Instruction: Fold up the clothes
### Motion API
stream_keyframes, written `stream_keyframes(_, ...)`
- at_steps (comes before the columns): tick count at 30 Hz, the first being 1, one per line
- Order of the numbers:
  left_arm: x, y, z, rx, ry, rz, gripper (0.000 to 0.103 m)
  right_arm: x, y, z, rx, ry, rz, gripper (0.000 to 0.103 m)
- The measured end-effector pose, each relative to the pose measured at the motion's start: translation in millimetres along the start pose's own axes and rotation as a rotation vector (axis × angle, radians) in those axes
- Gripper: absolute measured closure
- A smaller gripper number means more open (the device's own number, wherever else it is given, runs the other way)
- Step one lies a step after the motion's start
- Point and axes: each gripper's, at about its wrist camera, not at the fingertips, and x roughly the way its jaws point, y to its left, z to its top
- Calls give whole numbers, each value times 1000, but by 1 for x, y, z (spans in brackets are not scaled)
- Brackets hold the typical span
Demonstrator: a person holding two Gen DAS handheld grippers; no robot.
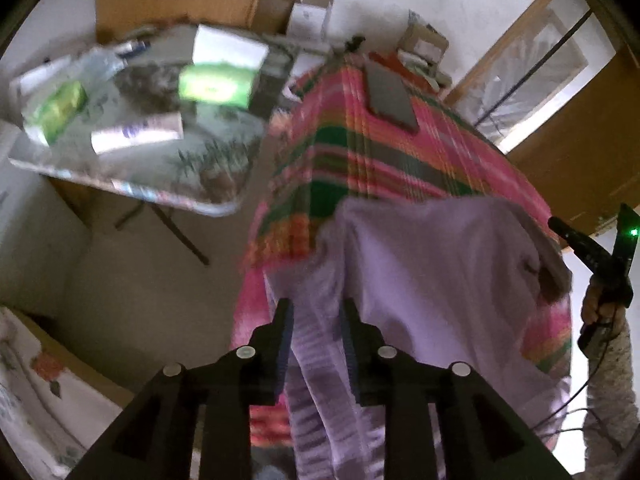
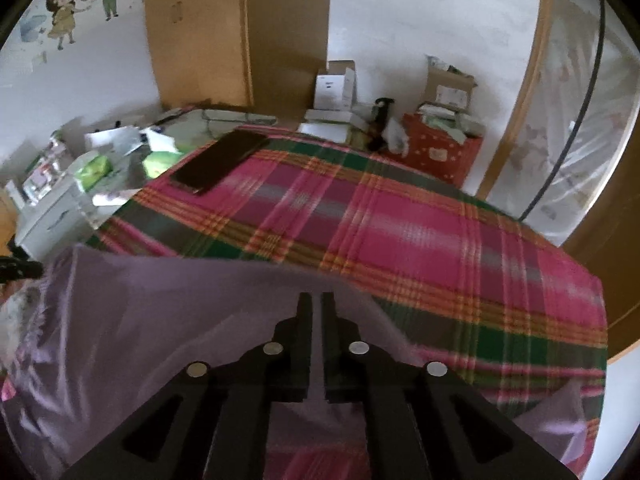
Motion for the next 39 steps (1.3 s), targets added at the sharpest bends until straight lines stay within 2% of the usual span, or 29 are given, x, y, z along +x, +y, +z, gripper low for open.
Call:
stream_keyframes(4,-1,-8,-10,-10,-13,6,78,-20,-9,-23,45,-2,32,96)
stream_keyframes(7,-11,-25,-13,23,-71,25,78,-37,-26,-43,85,-9,0,95)
stream_keyframes(10,-20,-53,-16,92,-115,10,78,-56,-47,-63,141,-28,-21,95)
stream_keyframes(12,-20,-83,-22,172,-131,2,78,-66,-60,-76,177,-36,-35,94)
stream_keyframes(16,-3,-142,-38,323,-79,-77,78,-74,-83,-106,261,-19,-56,94)
stream_keyframes(20,26,-215,-62,526,-9,-156,78,-70,-91,-131,312,12,-47,94)
stream_keyframes(22,41,-242,-71,580,15,-175,78,-68,-92,-139,326,23,-33,93)
stream_keyframes(24,56,-260,-76,619,35,-159,78,-65,-91,-146,334,33,-20,93)
stream_keyframes(26,72,-273,-79,646,46,-105,78,-63,-90,-150,332,36,-7,93)
stream_keyframes(30,87,-282,-84,667,62,-54,78,-65,-89,-155,332,31,14,92)
stream_keyframes(32,94,-282,-80,649,74,-39,77,-65,-89,-157,332,27,20,91)
stream_keyframes(39,108,-284,-72,614,55,86,77,-65,-91,-161,332,11,37,91)
